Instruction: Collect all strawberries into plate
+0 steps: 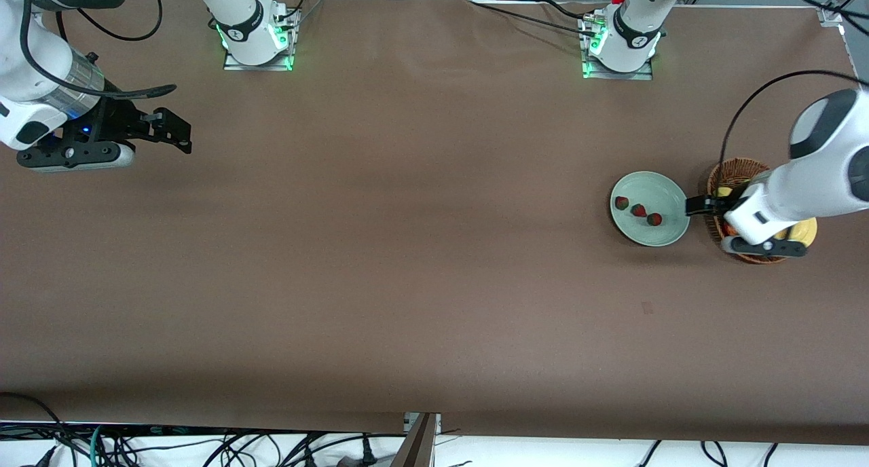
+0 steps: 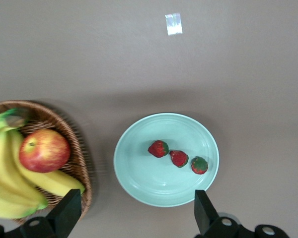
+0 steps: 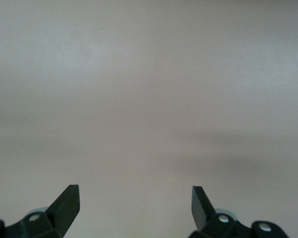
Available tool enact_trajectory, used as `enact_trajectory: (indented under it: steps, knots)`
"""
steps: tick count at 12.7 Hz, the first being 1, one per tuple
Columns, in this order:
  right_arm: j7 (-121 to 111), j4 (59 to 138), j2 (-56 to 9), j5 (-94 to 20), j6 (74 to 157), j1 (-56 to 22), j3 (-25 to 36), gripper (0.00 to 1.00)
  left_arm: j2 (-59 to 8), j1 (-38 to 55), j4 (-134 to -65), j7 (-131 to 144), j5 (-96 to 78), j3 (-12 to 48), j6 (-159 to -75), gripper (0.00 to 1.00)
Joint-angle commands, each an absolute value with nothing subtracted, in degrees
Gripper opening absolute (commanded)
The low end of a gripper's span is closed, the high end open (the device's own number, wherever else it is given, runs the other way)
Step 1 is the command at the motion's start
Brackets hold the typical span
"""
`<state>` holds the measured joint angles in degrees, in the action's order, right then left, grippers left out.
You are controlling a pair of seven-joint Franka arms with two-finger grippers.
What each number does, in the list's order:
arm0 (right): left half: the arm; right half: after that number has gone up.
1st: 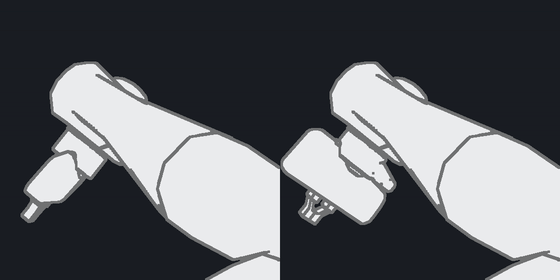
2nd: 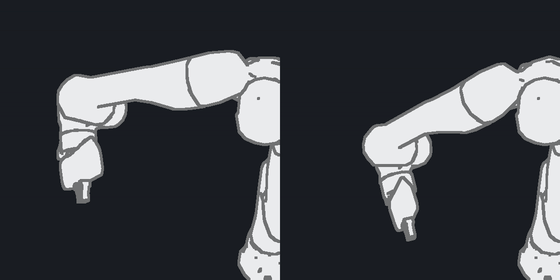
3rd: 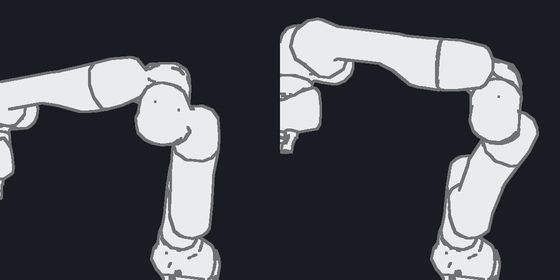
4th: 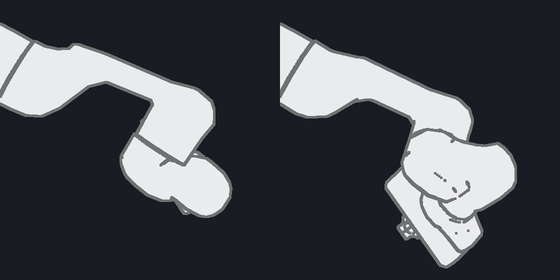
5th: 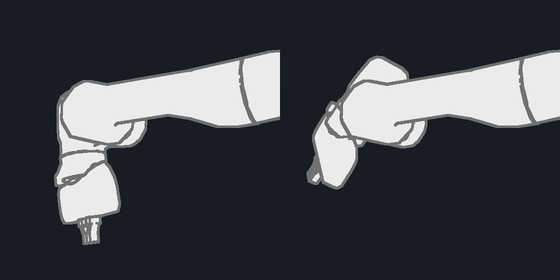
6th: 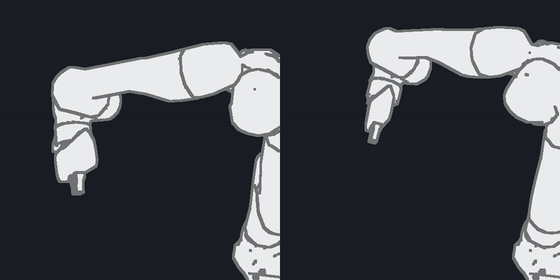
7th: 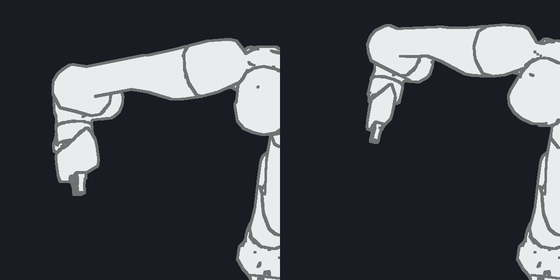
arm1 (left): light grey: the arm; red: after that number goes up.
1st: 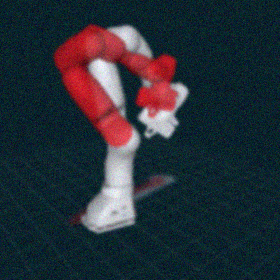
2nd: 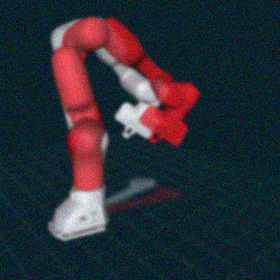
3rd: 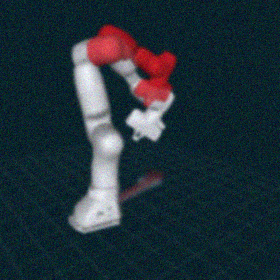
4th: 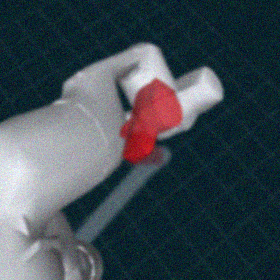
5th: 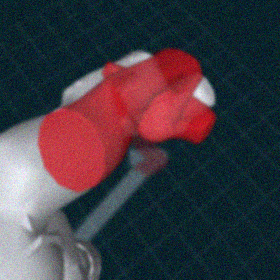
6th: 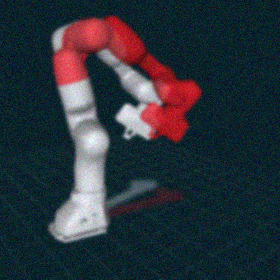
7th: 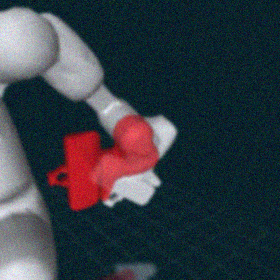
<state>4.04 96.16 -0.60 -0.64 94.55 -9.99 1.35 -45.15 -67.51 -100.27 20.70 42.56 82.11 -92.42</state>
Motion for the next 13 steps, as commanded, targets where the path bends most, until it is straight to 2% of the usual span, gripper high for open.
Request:
enact_trajectory:
  steps: [1, 2, 4, 5, 6, 7, 9, 10, 13]
  knots:
    - [3.16, 93.79, -1.05, 0.35, 93.87, -9.32, 0.79, 0.99, -44.47, -68.37, -97.65, 19.25, 42.36, 85.06, -89.13, 1.00]
    - [3.08, 93.69, -0.97, 1.22, 93.87, -9.32, 0.79, 0.99, -44.56, -68.99, -96.95, 19.16, 42.28, 87.60, -87.47, 1.00]
    - [2.99, 93.52, -0.97, 3.94, 92.91, -9.84, 0.36, 0.99, -43.43, -68.99, -94.49, 16.98, 41.49, 88.15, -86.31, 1.00]
    - [2.99, 93.25, -0.97, 4.65, 92.99, -9.93, 0.26, 0.99, -39.76, -68.47, -93.00, 14.70, 38.27, 86.94, -86.40, 1.00]
    - [2.64, 92.64, -0.97, 4.57, 92.90, -9.93, 0.26, 0.99, -34.42, -67.16, -91.94, 10.76, 33.45, 82.31, -86.83, 1.00]
    - [2.64, 92.55, -1.05, 4.40, 92.81, -9.93, 0.26, 0.99, -28.36, -63.49, -90.11, 5.94, 26.61, 75.22, -87.10, 1.00]
    - [2.90, 92.20, -1.58, 4.04, 93.08, -9.76, 0.35, 0.99, -17.62, -52.53, -88.59, -1.90, 13.85, 56.95, -88.76, 1.00]
    - [3.34, 90.89, -1.76, 3.78, 92.99, -9.84, 0.35, 0.99, -14.10, -47.60, -88.59, -4.28, 10.32, 50.34, -89.64, 1.00]
    - [3.43, 89.39, -2.64, 2.90, 90.45, -10.11, 0.35, 0.99, -8.98, -35.46, -88.68, -5.36, 6.78, 37.74, -89.82, 1.00]
